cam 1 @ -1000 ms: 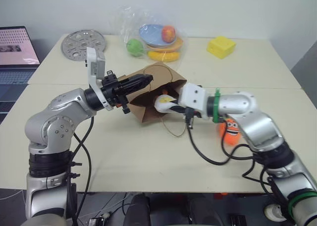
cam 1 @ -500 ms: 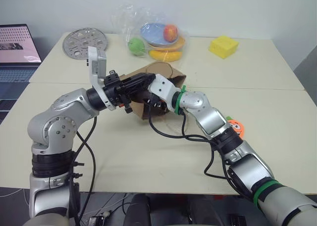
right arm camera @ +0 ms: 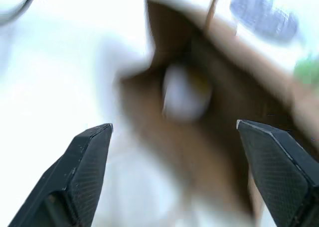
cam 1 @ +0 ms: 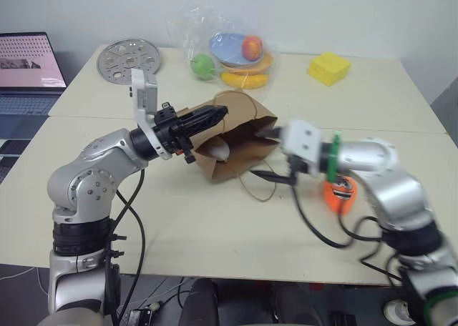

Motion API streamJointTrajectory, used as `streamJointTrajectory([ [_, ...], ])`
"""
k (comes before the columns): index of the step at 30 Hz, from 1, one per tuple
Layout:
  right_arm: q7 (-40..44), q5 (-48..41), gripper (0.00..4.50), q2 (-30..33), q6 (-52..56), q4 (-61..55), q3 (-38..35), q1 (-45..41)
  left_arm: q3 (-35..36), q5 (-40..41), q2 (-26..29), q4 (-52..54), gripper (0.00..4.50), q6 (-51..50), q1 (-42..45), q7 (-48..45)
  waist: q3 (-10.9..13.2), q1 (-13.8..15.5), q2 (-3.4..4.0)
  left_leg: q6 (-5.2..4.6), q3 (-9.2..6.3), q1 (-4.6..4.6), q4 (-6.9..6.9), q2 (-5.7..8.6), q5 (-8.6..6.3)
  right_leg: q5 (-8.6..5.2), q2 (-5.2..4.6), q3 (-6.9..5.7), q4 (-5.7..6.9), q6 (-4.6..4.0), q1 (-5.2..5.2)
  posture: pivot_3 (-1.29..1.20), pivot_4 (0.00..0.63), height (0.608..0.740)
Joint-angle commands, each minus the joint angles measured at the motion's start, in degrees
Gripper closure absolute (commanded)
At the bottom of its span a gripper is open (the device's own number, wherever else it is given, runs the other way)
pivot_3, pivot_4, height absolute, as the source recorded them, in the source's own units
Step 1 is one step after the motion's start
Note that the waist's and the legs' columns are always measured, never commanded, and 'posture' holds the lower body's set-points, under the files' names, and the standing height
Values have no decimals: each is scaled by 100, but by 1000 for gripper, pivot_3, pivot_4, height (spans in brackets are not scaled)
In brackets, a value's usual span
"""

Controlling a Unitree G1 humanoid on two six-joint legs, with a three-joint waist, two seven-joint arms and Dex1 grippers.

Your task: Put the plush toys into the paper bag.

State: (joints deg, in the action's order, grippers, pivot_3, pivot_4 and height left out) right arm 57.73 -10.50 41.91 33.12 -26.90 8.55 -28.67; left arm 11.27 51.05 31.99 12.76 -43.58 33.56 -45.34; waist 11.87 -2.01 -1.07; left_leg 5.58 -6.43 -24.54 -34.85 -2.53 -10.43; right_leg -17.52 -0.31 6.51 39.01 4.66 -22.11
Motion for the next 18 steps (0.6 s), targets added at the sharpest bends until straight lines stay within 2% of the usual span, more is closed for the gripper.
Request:
streamJointTrajectory([
  [1, 207, -29, 330, 731, 73, -338, -495, 611, 10, 4, 36, 122, 4500, 80, 30, -49, 0, -8, 0, 0, 0, 2, 0, -1, 0, 0, 1, 0, 2, 0, 0, 0, 150, 740],
  [8, -189, 1013, 330, 1656, -565, 345, -277, 1463, -3, -20, 68, 57, 4500, 85, 80, -96, 0, -85, 0, -1, 24, 10, -13, -4, 1, -3, 5, 24, 2, 4, 1, 0, 150, 740],
  [13, -645, 1581, 330, 1431, -1058, 1024, 10, 1381, -7, -29, 66, 91, 4500, 77, 71, -59, 0, -129, -1, -1, 34, 14, -19, -3, 1, -5, 5, 36, 2, 11, 2, 0, 150, 740],
  [16, -692, 1630, 953, 1365, -1161, 1189, -22, 1363, 30, -22, 86, 127, 4500, 71, 47, -22, 0, -123, -1, 0, 34, 14, -19, -3, 2, 2, 5, 37, 3, 7, 3, 0, 150, 740],
  [18, -671, 1660, 1610, 1371, -1249, 1201, -21, 1350, 44, -20, 90, 164, 4500, 74, 11, -7, 0, -120, -1, 0, 33, 14, -20, -2, 2, 3, 5, 37, 3, 9, 5, 0, 150, 740],
])
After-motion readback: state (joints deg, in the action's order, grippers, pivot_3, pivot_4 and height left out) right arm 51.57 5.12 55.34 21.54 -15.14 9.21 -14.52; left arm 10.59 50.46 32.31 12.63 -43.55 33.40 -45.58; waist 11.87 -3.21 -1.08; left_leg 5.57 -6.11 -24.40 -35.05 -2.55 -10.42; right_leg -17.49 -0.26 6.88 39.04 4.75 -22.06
